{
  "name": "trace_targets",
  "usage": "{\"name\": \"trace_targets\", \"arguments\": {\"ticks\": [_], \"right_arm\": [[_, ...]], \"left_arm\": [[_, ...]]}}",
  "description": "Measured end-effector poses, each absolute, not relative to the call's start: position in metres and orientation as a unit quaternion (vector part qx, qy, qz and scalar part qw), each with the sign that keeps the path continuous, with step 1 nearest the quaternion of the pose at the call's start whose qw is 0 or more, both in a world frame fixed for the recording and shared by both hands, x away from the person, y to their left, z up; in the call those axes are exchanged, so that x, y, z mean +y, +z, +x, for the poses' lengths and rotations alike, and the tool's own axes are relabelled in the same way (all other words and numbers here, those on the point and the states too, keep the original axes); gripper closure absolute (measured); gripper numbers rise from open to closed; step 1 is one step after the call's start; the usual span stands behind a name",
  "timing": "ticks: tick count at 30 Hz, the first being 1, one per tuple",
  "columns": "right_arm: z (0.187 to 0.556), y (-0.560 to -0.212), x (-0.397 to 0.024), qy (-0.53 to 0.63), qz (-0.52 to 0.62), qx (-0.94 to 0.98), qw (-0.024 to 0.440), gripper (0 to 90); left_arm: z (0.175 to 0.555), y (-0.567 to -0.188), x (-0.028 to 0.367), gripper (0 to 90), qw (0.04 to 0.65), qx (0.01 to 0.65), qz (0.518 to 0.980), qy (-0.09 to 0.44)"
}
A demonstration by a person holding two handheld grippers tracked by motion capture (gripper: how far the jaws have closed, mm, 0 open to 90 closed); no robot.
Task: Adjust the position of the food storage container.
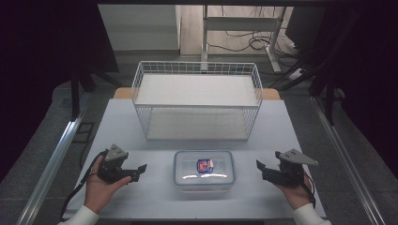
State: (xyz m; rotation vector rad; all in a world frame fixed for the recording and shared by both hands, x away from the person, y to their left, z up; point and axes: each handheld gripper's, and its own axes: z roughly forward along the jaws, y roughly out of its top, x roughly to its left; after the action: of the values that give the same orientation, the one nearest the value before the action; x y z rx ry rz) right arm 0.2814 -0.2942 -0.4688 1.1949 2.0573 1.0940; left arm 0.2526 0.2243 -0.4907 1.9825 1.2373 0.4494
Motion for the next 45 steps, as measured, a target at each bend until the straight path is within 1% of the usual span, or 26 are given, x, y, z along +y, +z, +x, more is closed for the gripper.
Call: {"name": "trace_targets", "arguments": {"ticks": [9, 14, 16, 21, 25, 26, 27, 31, 36, 38, 41, 45], "right_arm": [[0.278, -0.466, -0.296, 0.401, 0.439, 0.760, 0.262, 20.7], [0.278, -0.464, -0.294, 0.390, 0.438, 0.769, 0.257, 26.7], [0.278, -0.463, -0.294, 0.382, 0.437, 0.774, 0.255, 32.4], [0.278, -0.460, -0.294, 0.375, 0.433, 0.786, 0.232, 45.5], [0.280, -0.460, -0.293, 0.369, 0.420, 0.802, 0.210, 61.6], [0.280, -0.460, -0.293, 0.369, 0.420, 0.802, 0.210, 61.6], [0.282, -0.460, -0.292, 0.366, 0.412, 0.810, 0.200, 70.8], [0.284, -0.462, -0.288, 0.356, 0.401, 0.826, 0.174, 87.9], [0.284, -0.469, -0.280, 0.334, 0.386, 0.846, 0.151, 89.1], [0.284, -0.472, -0.277, 0.329, 0.381, 0.851, 0.149, 89.1], [0.283, -0.482, -0.261, 0.306, 0.360, 0.871, 0.137, 89.1], [0.282, -0.486, -0.250, 0.299, 0.348, 0.879, 0.130, 89.1]], "left_arm": [[0.254, -0.491, 0.224, 15.0, 0.372, 0.482, 0.774, 0.171], [0.255, -0.492, 0.224, 15.0, 0.370, 0.481, 0.776, 0.169], [0.255, -0.492, 0.224, 15.1, 0.369, 0.480, 0.778, 0.170], [0.256, -0.493, 0.223, 15.0, 0.368, 0.477, 0.781, 0.165], [0.255, -0.494, 0.223, 15.1, 0.362, 0.473, 0.786, 0.168], [0.255, -0.494, 0.223, 15.1, 0.362, 0.473, 0.786, 0.168], [0.253, -0.494, 0.222, 15.1, 0.361, 0.470, 0.788, 0.170], [0.252, -0.492, 0.222, 15.0, 0.365, 0.470, 0.786, 0.168], [0.253, -0.493, 0.222, 15.0, 0.369, 0.474, 0.783, 0.161], [0.254, -0.493, 0.222, 15.0, 0.369, 0.474, 0.783, 0.161], [0.256, -0.493, 0.222, 15.1, 0.368, 0.480, 0.779, 0.161], [0.256, -0.493, 0.222, 15.1, 0.368, 0.480, 0.781, 0.160]]}}
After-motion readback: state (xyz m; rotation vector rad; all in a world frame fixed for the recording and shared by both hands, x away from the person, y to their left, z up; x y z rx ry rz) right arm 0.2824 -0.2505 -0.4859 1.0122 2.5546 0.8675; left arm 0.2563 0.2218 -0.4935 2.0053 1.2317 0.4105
